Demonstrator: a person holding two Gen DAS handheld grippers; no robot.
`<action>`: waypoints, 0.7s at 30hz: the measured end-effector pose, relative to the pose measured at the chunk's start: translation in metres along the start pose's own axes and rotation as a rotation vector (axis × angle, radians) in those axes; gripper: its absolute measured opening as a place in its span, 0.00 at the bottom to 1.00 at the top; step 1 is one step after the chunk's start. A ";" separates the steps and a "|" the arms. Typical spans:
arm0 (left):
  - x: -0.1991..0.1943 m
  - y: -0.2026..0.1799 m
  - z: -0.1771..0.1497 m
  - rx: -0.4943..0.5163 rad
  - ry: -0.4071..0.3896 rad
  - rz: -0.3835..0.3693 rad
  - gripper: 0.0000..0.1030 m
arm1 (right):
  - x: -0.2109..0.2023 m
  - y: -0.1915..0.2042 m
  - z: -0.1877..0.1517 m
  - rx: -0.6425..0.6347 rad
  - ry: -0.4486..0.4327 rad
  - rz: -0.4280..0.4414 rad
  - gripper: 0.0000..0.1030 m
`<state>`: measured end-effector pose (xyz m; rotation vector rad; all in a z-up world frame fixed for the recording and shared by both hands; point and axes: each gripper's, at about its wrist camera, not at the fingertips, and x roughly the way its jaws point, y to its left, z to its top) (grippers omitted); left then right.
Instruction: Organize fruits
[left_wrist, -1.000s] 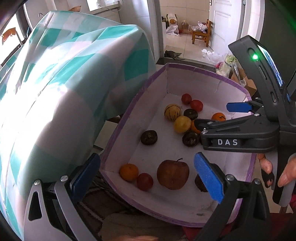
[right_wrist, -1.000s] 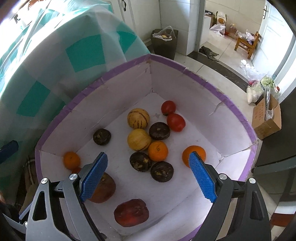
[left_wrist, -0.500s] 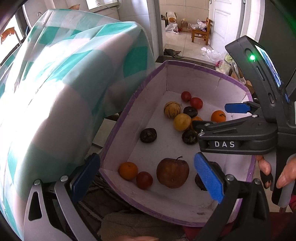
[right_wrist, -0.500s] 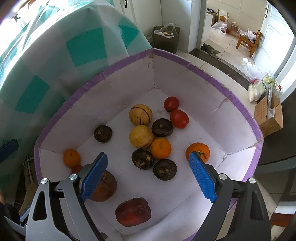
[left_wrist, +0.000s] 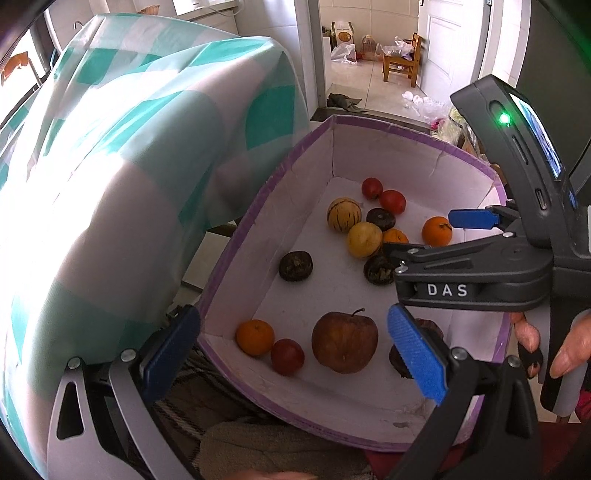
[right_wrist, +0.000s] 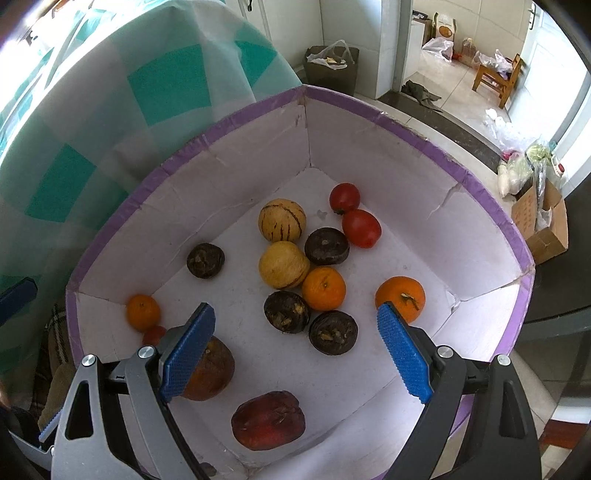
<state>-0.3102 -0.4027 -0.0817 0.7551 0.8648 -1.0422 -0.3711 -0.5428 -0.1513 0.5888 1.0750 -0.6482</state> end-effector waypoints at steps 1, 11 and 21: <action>0.000 0.000 0.000 0.000 0.000 -0.001 0.98 | 0.000 0.000 0.000 0.000 0.000 0.000 0.84; 0.001 0.001 -0.002 -0.004 0.005 -0.003 0.98 | 0.004 0.001 -0.001 0.003 0.005 0.003 0.84; -0.023 -0.010 0.000 0.058 -0.078 0.001 0.98 | -0.013 -0.004 0.005 0.014 -0.028 -0.024 0.84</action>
